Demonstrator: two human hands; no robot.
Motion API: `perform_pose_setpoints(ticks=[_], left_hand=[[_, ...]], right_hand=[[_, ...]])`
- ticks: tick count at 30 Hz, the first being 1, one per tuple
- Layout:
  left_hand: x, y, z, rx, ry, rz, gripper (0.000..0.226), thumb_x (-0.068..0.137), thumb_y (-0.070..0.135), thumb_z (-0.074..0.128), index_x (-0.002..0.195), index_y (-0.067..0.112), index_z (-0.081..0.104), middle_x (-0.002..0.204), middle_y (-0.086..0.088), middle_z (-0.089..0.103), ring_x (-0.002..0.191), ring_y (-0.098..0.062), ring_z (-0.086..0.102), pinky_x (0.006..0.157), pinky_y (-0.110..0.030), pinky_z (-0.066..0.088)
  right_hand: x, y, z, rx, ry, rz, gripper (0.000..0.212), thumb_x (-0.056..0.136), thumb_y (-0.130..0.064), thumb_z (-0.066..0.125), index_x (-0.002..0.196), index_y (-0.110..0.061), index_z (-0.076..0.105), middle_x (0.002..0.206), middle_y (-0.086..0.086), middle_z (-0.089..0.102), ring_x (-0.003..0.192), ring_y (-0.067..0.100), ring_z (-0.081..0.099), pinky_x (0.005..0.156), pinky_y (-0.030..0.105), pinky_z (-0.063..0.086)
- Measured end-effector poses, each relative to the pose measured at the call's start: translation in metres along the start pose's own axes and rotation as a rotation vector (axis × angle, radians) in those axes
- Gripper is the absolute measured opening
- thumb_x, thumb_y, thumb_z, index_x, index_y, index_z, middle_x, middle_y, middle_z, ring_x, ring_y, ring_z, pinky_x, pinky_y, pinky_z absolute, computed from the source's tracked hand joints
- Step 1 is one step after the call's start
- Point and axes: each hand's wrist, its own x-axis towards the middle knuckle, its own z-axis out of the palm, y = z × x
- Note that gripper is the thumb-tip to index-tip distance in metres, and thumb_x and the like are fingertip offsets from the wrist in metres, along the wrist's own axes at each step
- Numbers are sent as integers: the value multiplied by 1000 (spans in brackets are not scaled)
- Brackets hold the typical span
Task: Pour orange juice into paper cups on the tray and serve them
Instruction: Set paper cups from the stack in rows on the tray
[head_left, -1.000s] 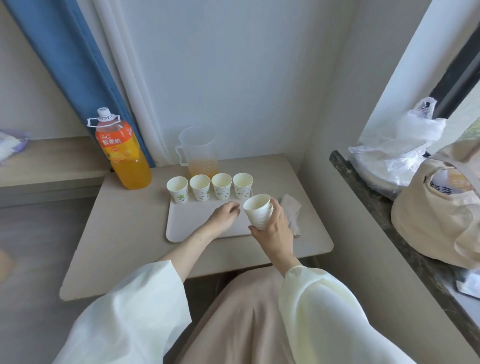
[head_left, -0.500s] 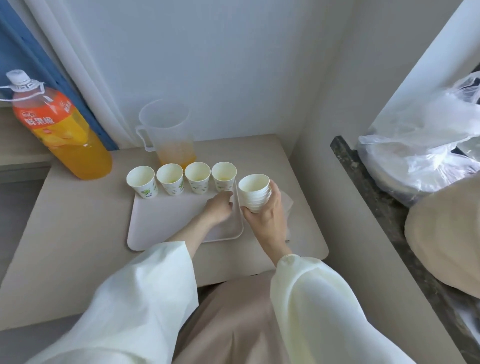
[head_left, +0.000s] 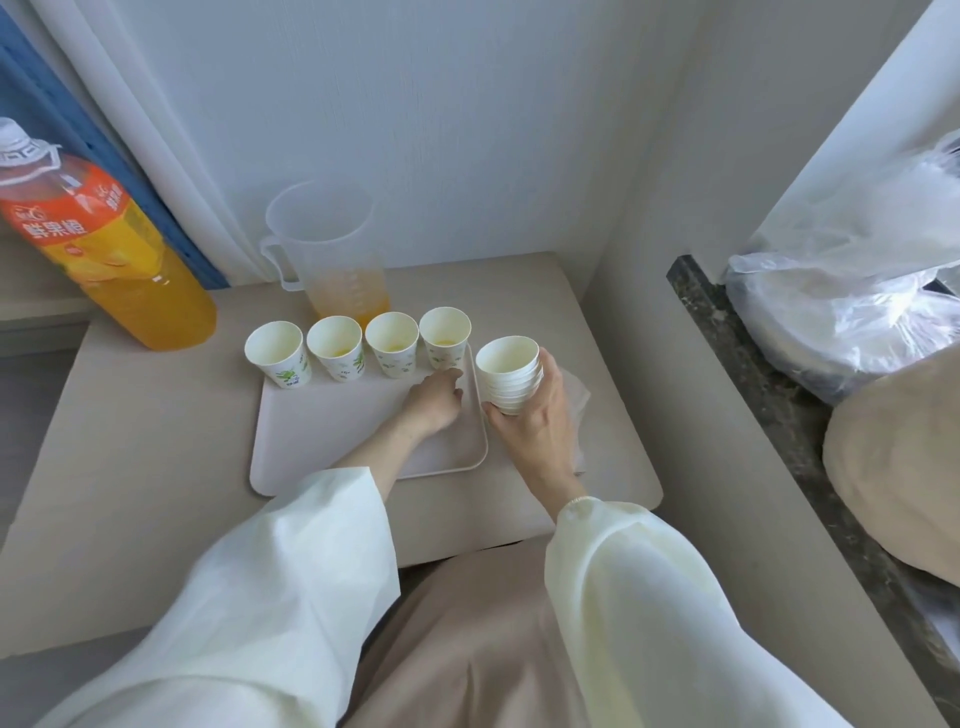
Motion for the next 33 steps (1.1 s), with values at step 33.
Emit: perform_pose_setpoints(ticks=[33], left_hand=[[-115, 35, -69, -534, -108, 89, 49, 82, 49, 69, 121, 24, 53, 112, 16, 51, 109, -5, 49, 93, -21, 39]], right_hand=[[-60, -25, 1, -286, -155, -54, 90, 74, -36, 76, 147, -21, 24, 129, -2, 45, 116, 21, 49, 78, 39, 51]])
